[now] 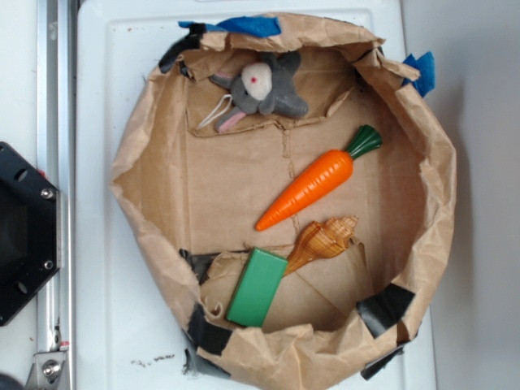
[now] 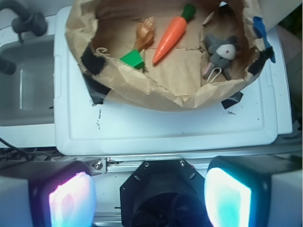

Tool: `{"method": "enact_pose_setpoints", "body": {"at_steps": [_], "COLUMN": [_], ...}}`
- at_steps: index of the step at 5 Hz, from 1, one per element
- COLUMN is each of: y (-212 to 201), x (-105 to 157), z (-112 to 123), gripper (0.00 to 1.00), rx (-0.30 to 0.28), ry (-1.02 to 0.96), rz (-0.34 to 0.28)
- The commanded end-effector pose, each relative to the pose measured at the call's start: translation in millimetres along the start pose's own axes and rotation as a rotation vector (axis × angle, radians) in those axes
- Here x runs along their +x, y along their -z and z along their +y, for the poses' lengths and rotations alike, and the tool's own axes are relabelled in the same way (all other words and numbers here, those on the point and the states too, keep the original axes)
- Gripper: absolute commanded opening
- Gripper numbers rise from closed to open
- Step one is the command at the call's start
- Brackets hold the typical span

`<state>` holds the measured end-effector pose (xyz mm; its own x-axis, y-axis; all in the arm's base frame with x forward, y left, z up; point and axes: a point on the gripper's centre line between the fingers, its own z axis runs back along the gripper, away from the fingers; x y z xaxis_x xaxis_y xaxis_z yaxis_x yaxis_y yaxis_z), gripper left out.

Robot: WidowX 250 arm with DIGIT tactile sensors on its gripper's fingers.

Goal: Grab the gray animal.

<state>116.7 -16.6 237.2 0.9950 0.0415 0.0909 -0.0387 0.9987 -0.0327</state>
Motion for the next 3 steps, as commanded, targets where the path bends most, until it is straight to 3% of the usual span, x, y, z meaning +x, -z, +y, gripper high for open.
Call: {"method": "enact_pose_setpoints", "body": {"at_steps": [1, 3], "y": [0.0, 15.2], "x": [0.0, 72.5], "z": [0.0, 15.1], "gripper": [1.0, 1.0], "rx": [0.0, -0.005], "ry": [0.0, -0.362], "rz": [0.0, -0.028]}}
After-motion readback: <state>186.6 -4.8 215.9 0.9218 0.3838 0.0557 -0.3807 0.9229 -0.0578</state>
